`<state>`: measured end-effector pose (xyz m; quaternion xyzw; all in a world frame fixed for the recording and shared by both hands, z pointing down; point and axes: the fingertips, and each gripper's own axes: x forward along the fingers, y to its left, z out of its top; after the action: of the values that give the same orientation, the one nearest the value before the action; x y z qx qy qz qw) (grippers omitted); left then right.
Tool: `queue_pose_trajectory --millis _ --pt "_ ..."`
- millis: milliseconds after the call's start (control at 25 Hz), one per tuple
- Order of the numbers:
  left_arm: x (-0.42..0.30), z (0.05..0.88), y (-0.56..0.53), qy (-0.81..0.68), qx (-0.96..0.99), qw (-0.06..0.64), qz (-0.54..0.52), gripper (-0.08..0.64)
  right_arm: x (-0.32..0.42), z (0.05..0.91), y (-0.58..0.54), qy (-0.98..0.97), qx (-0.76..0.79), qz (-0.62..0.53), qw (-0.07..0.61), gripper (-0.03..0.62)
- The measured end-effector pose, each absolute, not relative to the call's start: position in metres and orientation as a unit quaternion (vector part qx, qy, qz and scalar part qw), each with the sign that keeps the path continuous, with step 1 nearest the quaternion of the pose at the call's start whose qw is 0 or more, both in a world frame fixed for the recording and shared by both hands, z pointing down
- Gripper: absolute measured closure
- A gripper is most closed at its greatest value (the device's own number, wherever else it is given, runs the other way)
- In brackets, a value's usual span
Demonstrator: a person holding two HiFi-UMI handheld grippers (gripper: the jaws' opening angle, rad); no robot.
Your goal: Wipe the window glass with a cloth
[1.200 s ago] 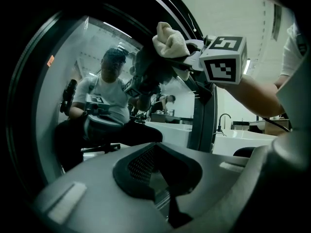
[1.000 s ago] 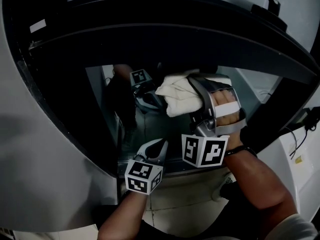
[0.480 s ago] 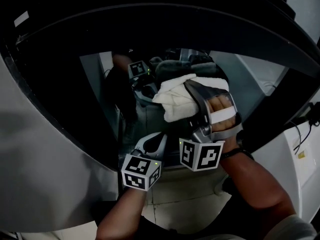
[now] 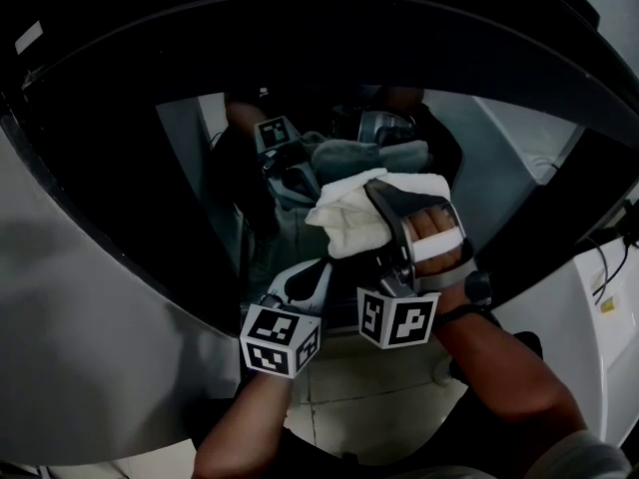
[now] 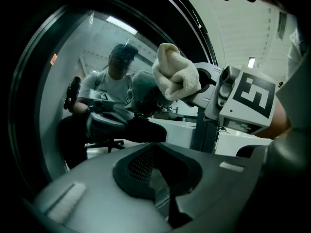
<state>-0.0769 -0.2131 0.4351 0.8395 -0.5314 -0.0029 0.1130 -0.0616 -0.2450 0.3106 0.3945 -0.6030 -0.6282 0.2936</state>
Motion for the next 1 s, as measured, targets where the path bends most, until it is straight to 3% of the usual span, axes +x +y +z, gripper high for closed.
queue_pose_trajectory --millis 640,1000 --pt "-0.086 0.451 -0.224 -0.526 0.843 0.108 0.004 0.543 -0.067 0.381 -0.25 -0.617 0.374 -0.614 0.318 0.488" --pt "-0.079 0.437 -0.219 -0.529 0.838 0.131 -0.003 0.543 -0.055 0.379 -0.243 -0.635 0.377 -0.601 0.305 0.488"
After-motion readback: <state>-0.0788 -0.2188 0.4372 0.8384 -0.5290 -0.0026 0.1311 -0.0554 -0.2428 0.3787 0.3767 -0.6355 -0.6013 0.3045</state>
